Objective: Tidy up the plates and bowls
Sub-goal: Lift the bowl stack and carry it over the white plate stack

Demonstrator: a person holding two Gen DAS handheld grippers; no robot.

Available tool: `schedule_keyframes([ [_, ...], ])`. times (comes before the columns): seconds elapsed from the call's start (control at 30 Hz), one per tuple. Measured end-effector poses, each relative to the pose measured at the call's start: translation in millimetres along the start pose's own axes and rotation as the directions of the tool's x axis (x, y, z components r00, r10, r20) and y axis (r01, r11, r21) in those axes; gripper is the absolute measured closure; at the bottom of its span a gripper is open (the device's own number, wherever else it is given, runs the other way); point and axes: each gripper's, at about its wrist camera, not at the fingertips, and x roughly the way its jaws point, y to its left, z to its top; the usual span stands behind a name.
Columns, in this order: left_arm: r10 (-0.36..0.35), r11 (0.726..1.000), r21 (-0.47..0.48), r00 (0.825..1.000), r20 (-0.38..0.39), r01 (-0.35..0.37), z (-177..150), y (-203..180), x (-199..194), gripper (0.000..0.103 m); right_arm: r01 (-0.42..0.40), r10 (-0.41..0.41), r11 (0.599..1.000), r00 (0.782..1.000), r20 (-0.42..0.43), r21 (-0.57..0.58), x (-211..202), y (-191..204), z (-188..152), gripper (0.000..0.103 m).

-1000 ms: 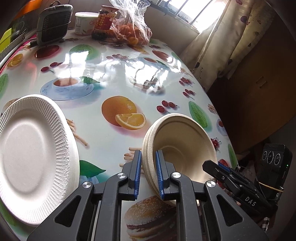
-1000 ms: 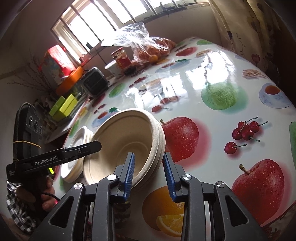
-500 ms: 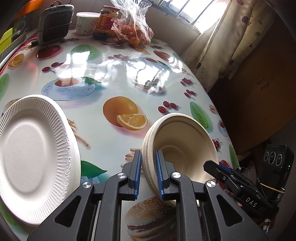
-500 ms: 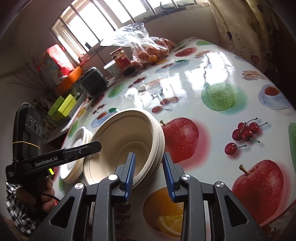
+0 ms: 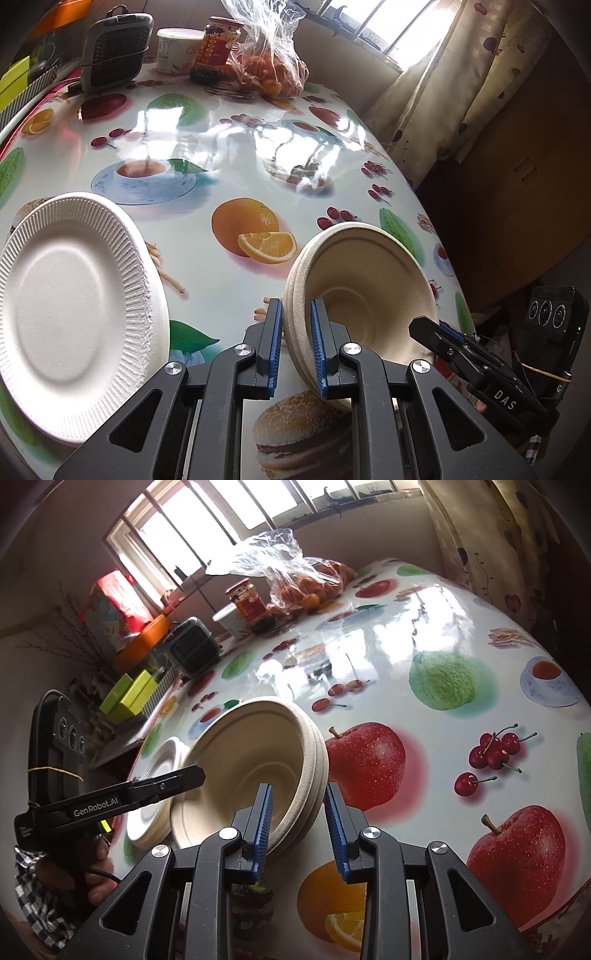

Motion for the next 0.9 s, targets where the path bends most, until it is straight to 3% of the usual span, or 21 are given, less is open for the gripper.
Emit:
schedule_keyframes([
  [0.9,0.093,0.994,-0.058,0.992,0.091,-0.088,-3.5,28.6,-49.9,0.087,-0.070,0.068,0.991,0.997,-0.026,-0.113,21.7,59.7,13.2,0.074],
])
